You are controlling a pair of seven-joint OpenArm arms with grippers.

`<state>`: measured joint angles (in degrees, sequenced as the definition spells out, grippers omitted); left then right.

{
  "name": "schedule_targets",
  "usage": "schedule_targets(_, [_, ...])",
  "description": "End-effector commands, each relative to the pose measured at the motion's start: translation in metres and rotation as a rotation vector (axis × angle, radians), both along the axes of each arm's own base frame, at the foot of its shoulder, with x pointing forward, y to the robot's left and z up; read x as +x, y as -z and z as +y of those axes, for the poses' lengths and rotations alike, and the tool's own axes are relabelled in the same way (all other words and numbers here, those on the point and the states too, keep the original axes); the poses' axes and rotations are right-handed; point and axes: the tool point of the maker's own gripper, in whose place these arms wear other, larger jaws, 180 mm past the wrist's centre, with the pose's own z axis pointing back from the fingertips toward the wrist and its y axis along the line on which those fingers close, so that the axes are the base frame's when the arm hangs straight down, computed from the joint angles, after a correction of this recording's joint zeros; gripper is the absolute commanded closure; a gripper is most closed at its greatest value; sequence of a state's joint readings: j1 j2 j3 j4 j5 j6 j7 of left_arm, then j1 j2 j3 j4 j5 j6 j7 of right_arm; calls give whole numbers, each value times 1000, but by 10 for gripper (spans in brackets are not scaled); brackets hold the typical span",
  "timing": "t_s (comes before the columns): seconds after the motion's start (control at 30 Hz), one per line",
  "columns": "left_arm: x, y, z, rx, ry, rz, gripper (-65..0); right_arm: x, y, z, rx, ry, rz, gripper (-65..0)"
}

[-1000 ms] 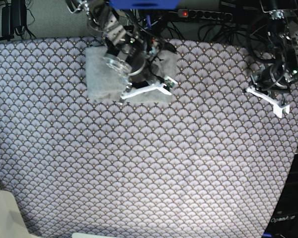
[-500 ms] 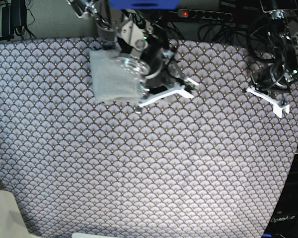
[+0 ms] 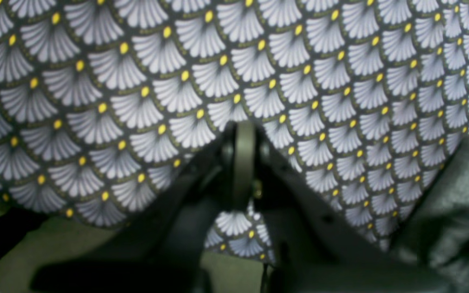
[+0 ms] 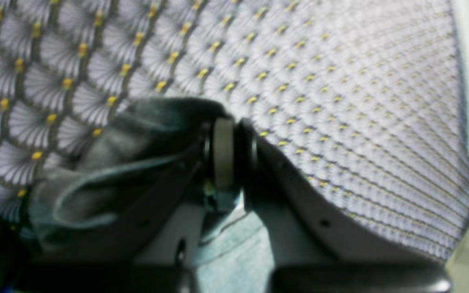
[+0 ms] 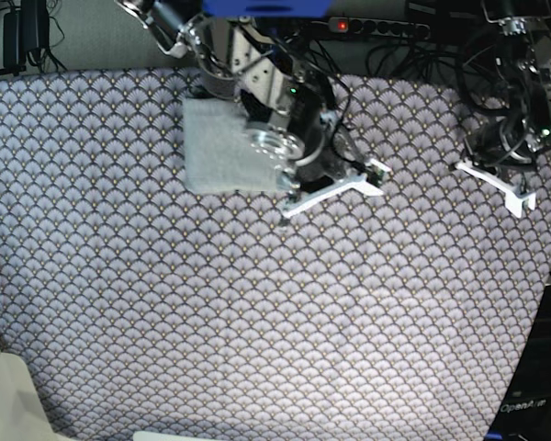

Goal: Fold the T-shirt properly
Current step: 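Fold the grasped edge over the stack with the right gripper, then lower the left gripper to the stack beside the right gripper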

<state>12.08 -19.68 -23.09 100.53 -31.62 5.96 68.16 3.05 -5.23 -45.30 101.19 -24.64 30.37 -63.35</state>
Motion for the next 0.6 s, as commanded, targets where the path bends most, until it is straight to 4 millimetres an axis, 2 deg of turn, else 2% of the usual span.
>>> schedule_targets(0.0, [7,-10,7,23,4,-34,0,8,-11,8,23,-16,-32,0])
schedule_targets(0.37, [7,-10,8,25,4,-34,0,12,-15,15,49,-33,-47,0])
schedule_targets(0.57, [7,-10,8,24,4,-32,0,11,-4,18,44,-43,-26,0])
